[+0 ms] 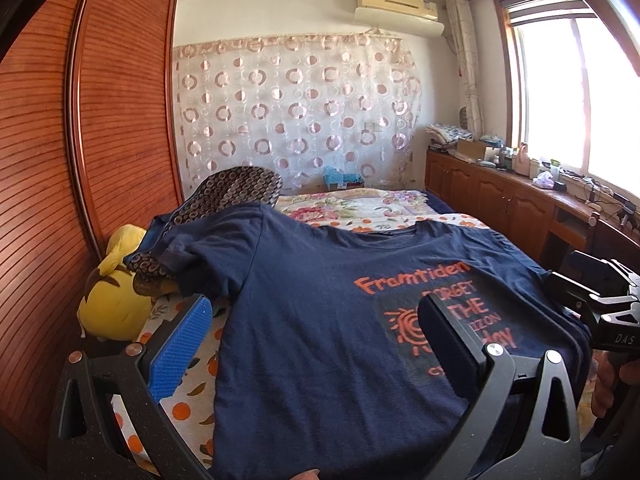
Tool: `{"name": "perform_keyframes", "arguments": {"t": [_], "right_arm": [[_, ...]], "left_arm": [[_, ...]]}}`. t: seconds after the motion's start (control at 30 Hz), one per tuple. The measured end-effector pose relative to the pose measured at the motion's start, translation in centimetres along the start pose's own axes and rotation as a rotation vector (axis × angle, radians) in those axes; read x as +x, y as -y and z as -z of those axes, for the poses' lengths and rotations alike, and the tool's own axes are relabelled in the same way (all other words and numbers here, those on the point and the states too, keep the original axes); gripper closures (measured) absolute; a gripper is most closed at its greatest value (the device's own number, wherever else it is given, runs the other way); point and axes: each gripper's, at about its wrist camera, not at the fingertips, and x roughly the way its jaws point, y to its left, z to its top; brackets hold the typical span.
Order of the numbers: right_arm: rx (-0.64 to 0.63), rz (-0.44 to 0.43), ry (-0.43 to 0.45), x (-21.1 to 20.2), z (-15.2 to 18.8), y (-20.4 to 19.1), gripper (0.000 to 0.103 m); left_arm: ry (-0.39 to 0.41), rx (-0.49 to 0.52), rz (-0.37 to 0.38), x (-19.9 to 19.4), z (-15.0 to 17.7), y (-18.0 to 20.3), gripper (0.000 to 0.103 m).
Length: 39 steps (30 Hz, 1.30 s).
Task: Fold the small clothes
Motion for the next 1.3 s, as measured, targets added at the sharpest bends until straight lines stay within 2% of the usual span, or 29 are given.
{"name": "perform_keyframes", "arguments": {"t": [0.1,0.37,0.63,0.77,0.87,0.9,1.07,1.13,1.3], "right_arm": [[-0.025,0.009,0.005,1.0,-0.2,-0.1,0.0],[-0.051,-0.036,-0.005,5.3,-1.0,-0.4,0.0],[-0.091,-0.132,-0.086,9.9,-2.4,-0.8,0.0],[-0.105,-0.186,-0.125,11.5,-3.2,-0.7,0.0],[-0.118,-0.188,-0.164,12.5,-3.7,-0.3,0.0],[-0.121,-0.187,-0.173,12.5,-3.8,0.1,0.0],[-0.143,-0.172,-0.208,13.2,-4.0,0.7,0.0],[-0.145,-0.169,-0.227,13.7,-4.2,0.3,0.0],[-0.143,-0.128,-0.265,14.8,-4.7,0.1,0.0]], "left_arm": [[-0.025,-0.026,-0.014,1.2,0.5,-1.5,0.0],[-0.069,-0.097,-0.063,3.3,1.7,-6.2,0.0],[-0.121,-0.097,-0.099,5.8,1.8,-9.5,0.0],[-0.124,-0.095,-0.086,7.3,1.4,-11.0,0.0],[-0.133,-0.107,-0.07,8.7,0.9,-12.2,0.0],[-0.138,-0.116,-0.06,9.0,0.8,-12.5,0.001],[-0.19,-0.217,0.021,11.7,0.7,-14.5,0.024],[-0.22,-0.248,0.037,12.9,0.9,-14.9,0.029],[-0.283,-0.285,0.029,15.3,1.6,-14.9,0.031]]}}
